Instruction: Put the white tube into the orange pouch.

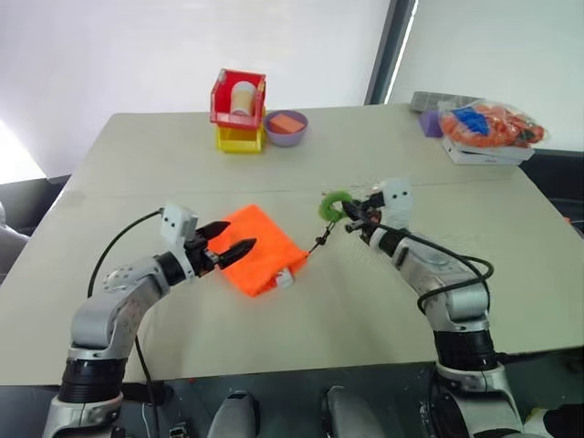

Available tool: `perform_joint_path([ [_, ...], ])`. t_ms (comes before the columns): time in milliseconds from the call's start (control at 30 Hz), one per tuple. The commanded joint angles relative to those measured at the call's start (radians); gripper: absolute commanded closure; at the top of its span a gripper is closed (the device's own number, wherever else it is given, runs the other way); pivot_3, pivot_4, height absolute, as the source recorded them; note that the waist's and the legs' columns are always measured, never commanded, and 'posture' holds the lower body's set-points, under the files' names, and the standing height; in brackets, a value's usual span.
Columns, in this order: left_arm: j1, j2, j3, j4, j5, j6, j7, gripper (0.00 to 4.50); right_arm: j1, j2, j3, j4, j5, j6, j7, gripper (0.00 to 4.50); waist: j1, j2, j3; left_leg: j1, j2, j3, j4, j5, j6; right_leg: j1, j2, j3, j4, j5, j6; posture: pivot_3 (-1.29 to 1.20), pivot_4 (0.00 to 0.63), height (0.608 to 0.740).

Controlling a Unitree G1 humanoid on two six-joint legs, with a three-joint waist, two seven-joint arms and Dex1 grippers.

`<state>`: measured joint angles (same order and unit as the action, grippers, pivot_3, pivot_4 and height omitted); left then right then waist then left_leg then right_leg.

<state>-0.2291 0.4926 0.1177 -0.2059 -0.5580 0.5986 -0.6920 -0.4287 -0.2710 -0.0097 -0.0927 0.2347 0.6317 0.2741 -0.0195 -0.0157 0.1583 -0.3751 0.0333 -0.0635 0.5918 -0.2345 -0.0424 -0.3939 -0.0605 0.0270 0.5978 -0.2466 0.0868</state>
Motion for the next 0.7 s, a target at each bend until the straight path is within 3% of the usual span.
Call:
perform_joint_path([
  [33, 0.022, 0.016, -0.031, -0.054, 0.022, -0.027, -0.017, 0.02, 0.008, -0.014, 0.026, 0.035, -0.061, -0.032, -0.02, 4.5, 0.0, 0.0, 0.0, 0.0, 0.0, 0.0, 0.0, 0.0, 0.0, 0.0, 0.0, 0.0, 0.0, 0.0, 0.0, 0.0, 0.15, 0.74],
  [133, 0.034, 0.013, -0.046, -0.06, 0.042, -0.045, -0.014, 0.0, 0.026, -0.025, 0.041, 0.032, -0.07, -0.04, 0.006, 3.41, 0.001, 0.0, 0.0, -0.001, 0.0, 0.0, 0.0, 0.0, 0.0, -0.001, 0.0, 0.0, 0.0, 0.0, 0.0, 0.0, 0.15, 0.74],
  [300, 0.044, 0.003, -0.058, -0.041, 0.081, -0.128, -0.024, 0.0, 0.088, -0.081, 0.043, -0.053, -0.099, -0.123, 0.051, 0.87, 0.001, 0.0, 0.0, 0.0, 0.0, 0.0, 0.0, 0.0, 0.0, -0.001, 0.0, 0.0, 0.0, 0.0, 0.0, 0.0, 0.15, 0.74],
  [467, 0.057, 0.008, -0.042, -0.016, 0.096, -0.181, -0.04, 0.0, 0.23, -0.145, -0.006, -0.174, -0.029, -0.254, 0.183, 0.87, 0.006, 0.0, 0.0, -0.001, 0.0, 0.0, 0.0, 0.0, 0.0, 0.0, 0.0, 0.0, -0.002, -0.001, 0.001, 0.0, 0.15, 0.74],
  [567, 0.059, 0.02, -0.03, 0.006, 0.1, -0.194, -0.046, 0.0, 0.348, -0.183, 0.033, -0.313, 0.088, -0.225, 0.331, 1.78, 0.006, 0.0, 0.0, -0.001, 0.0, 0.0, -0.001, 0.0, 0.0, 0.001, -0.001, 0.0, -0.002, -0.003, 0.005, 0.0, 0.15, 0.74],
  [700, 0.053, 0.033, -0.018, 0.031, 0.101, -0.209, -0.058, 0.0, 0.362, -0.194, 0.164, -0.374, 0.076, -0.127, 0.359, 3.72, -0.009, 0.0, 0.0, 0.0, 0.001, 0.0, 0.0, 0.0, 0.0, 0.0, 0.0, 0.0, -0.001, -0.003, 0.005, 0.0, 0.15, 0.74],
])
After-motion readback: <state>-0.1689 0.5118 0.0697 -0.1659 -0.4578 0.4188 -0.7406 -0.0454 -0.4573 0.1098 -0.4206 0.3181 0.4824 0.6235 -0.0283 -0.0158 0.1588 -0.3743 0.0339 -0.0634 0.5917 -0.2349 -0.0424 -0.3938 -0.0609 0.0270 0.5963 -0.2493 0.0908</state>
